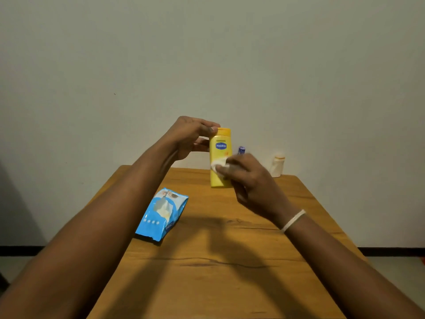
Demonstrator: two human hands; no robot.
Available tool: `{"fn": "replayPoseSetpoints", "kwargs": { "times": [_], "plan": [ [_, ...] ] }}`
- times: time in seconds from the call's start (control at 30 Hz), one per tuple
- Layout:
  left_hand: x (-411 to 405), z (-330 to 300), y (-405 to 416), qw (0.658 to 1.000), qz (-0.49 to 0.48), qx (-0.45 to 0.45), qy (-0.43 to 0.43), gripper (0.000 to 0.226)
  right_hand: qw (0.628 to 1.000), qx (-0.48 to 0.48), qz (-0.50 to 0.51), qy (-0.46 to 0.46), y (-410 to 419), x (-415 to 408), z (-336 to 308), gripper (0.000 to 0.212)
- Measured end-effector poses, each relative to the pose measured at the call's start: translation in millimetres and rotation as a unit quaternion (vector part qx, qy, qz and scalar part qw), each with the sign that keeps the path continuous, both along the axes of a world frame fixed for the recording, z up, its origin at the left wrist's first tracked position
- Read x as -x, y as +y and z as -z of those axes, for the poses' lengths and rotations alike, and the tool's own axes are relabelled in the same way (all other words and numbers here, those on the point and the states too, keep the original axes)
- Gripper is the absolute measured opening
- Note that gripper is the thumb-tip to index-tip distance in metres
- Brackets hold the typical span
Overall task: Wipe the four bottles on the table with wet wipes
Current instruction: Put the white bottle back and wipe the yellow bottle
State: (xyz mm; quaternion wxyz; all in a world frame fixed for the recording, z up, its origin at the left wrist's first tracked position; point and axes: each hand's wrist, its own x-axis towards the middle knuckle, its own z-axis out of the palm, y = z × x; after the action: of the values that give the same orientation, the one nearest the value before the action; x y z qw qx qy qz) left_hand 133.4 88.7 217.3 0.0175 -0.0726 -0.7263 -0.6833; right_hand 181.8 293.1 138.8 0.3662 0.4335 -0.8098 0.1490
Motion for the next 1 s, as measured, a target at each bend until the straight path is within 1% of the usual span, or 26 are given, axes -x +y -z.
{"fn": "replayPoseSetpoints", "kwargs": {
  "times": [0.1, 0.17, 0.2, 0.27, 0.3, 0.33, 0.37, 0.4, 0.5, 0.57, 0.63, 0.7, 0.83, 0.9, 1.0],
  "plan": [
    [4, 6, -8, 1.000, -0.016, -0.018, -0.008, 0.016, 0.998, 0.034, -0.032, -0.033, 5, -7, 13, 0.039],
    [2, 9, -6, 1.000, 0.004, -0.024, -0.013, 0.018, 0.992, 0.098, -0.049, -0.062, 1, 3, 2, 0.037],
    [1, 11, -1, 1.000, 0.022, -0.018, -0.011, 0.019, 0.985, 0.149, -0.051, -0.070, -2, 12, -8, 0.034],
    [-1, 10, 9, 0.999, 0.047, -0.012, 0.004, 0.020, 0.956, 0.272, -0.039, -0.105, -2, 33, -31, 0.029],
    [0, 8, 13, 0.999, 0.050, -0.019, 0.012, 0.021, 0.934, 0.325, -0.035, -0.144, 0, 41, -40, 0.028],
    [2, 5, 14, 0.998, 0.047, -0.029, 0.021, 0.023, 0.912, 0.363, -0.041, -0.188, 2, 44, -44, 0.026],
    [4, 2, 14, 0.998, 0.038, -0.042, 0.029, 0.023, 0.894, 0.383, -0.052, -0.227, 4, 42, -43, 0.024],
    [7, 0, 13, 0.998, 0.023, -0.053, 0.036, 0.023, 0.884, 0.389, -0.059, -0.253, 5, 35, -36, 0.022],
    [15, -3, 7, 0.997, -0.018, -0.063, 0.043, 0.018, 0.872, 0.391, -0.076, -0.284, 10, 2, -1, 0.021],
    [16, -1, 7, 0.997, -0.032, -0.057, 0.043, 0.017, 0.878, 0.386, -0.071, -0.273, 14, -12, 16, 0.024],
    [16, 0, 13, 0.997, -0.037, -0.049, 0.045, 0.015, 0.900, 0.362, -0.042, -0.239, 14, -13, 19, 0.024],
    [13, 0, 23, 0.998, -0.031, -0.022, 0.051, 0.013, 0.923, 0.330, -0.015, -0.196, 12, -6, 11, 0.023],
    [12, 1, 46, 0.996, -0.032, 0.034, 0.071, 0.014, 0.944, 0.296, 0.045, -0.140, 3, 18, -12, 0.023],
    [12, -2, 47, 0.996, -0.039, 0.041, 0.071, 0.014, 0.957, 0.258, 0.043, -0.124, 0, 15, -9, 0.021],
    [12, -8, 42, 0.997, -0.051, 0.023, 0.060, 0.016, 0.980, 0.150, 0.015, -0.126, 4, -3, 15, 0.024]
  ]
}}
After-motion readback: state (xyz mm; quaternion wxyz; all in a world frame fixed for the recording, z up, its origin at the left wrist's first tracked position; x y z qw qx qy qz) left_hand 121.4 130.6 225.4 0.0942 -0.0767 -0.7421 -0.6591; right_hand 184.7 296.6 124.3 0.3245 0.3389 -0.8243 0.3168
